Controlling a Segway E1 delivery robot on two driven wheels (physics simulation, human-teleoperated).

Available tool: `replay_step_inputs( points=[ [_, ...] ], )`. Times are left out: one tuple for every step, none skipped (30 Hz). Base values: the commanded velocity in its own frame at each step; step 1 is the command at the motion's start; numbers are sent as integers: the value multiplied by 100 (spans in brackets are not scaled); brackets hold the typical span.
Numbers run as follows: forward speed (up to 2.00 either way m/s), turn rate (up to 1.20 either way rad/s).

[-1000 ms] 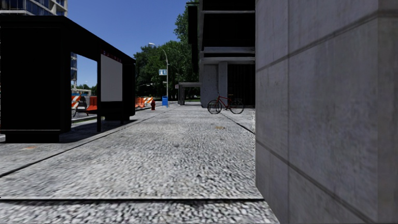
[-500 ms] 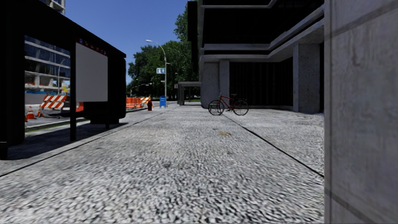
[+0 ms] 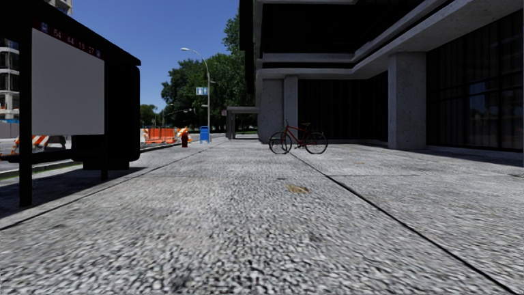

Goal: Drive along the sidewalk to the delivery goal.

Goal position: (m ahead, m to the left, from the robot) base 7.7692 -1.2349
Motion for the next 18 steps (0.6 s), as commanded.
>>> replay_step_inputs(
  points=[
    [200, -22],
    [200, -22],
    [200, -22],
    [200, -22],
    [200, -22],
    [200, -22],
    [200, -22],
    [200, -22],
    [200, -22],
    [200, -22],
    [200, -22],
    [200, -22],
    [200, -22],
    [200, -22],
    [200, -22],
    [200, -22],
    [200, -22],
    [200, -22]
  ],
)
